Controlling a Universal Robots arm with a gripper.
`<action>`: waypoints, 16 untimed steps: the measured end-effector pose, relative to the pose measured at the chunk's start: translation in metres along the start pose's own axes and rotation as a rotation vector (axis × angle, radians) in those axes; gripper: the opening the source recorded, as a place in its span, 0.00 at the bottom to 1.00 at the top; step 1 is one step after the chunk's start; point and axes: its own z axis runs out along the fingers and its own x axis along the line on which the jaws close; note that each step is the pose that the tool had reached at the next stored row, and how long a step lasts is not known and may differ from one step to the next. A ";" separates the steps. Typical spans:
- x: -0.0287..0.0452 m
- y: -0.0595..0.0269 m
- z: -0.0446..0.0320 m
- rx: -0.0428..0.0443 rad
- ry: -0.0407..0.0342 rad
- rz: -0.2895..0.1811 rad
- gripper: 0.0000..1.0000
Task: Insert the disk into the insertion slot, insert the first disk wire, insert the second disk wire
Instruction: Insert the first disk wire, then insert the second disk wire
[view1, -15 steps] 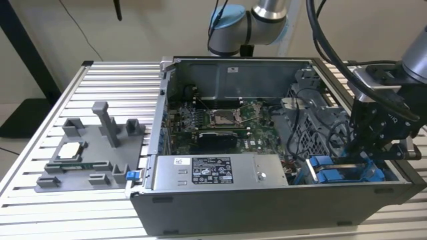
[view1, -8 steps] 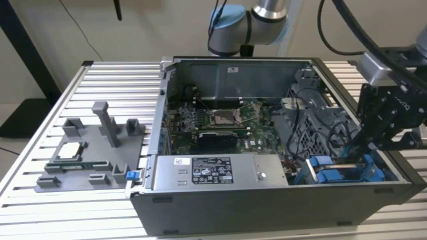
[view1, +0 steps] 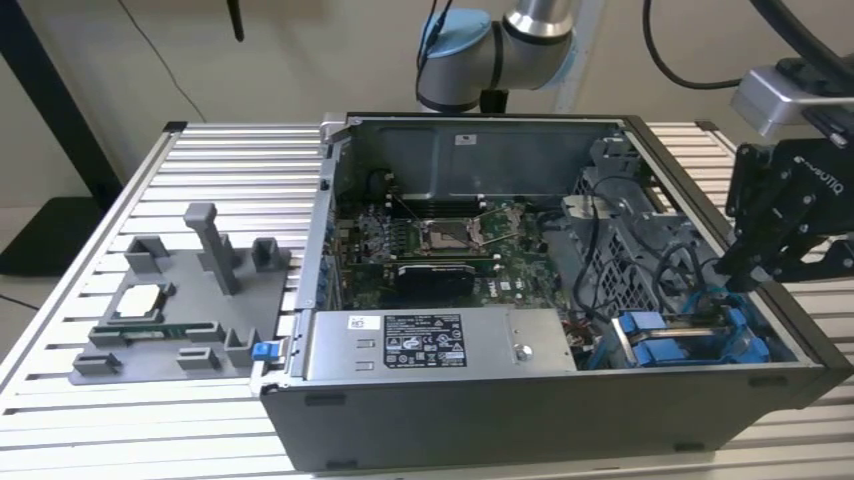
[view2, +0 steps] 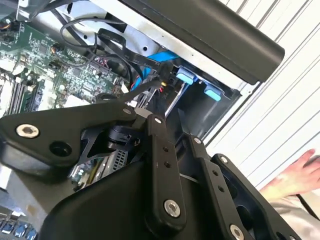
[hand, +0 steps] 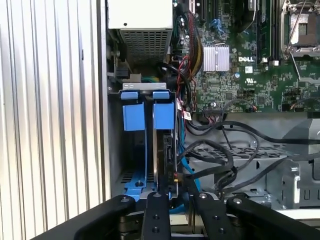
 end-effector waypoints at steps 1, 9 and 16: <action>-0.0001 0.0000 -0.0013 0.0000 -0.0001 0.000 1.00; -0.0003 -0.0030 -0.0024 0.0000 0.0001 0.000 1.00; -0.0014 -0.0117 -0.0025 -0.0003 -0.0001 0.000 1.00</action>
